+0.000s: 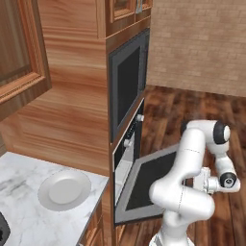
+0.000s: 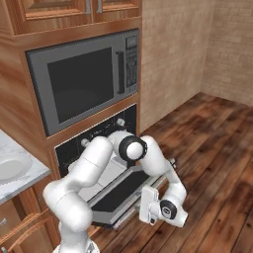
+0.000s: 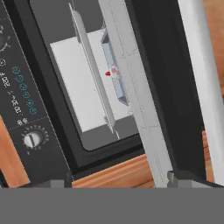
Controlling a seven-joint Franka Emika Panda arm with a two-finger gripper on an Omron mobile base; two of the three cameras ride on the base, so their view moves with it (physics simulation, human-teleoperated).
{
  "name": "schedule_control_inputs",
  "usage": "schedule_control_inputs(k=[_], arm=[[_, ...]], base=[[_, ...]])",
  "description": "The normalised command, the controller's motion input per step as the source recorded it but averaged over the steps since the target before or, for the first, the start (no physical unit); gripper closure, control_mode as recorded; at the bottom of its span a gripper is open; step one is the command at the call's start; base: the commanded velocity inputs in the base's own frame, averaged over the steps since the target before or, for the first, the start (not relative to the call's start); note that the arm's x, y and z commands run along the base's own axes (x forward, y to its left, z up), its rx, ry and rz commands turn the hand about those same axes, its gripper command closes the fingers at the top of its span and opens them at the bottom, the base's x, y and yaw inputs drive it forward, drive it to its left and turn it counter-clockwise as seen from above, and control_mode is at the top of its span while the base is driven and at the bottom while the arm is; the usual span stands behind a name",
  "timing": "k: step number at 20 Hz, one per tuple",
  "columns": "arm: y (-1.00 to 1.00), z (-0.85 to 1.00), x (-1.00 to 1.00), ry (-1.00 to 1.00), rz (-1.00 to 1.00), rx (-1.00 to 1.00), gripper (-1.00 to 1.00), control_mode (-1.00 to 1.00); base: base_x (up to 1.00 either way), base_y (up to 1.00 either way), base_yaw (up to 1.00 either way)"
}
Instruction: Take the baked cake out of the oven and place it on the plate for cooling. Then close the oven door.
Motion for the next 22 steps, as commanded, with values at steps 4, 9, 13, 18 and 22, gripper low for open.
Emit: schedule_control_inputs(k=[4,9,13,18,22], arm=[[-0.88,0.8,-0.2,0.0,-0.18,0.0,-1.0,-1.0],[-0.52,0.76,-0.1,0.0,-0.14,-0.01,-1.0,-1.0],[0.07,0.41,0.0,0.0,-0.02,0.0,-1.0,-1.0],[0.57,0.26,0.14,0.0,0.0,-0.03,-1.0,-1.0],[0.75,0.18,0.2,0.0,0.0,-0.08,-1.0,-1.0]], base=[[0.0,0.0,0.0],[0.0,0.0,0.0],[0.0,0.0,0.0],[0.0,0.0,0.0],[0.0,0.0,0.0]])
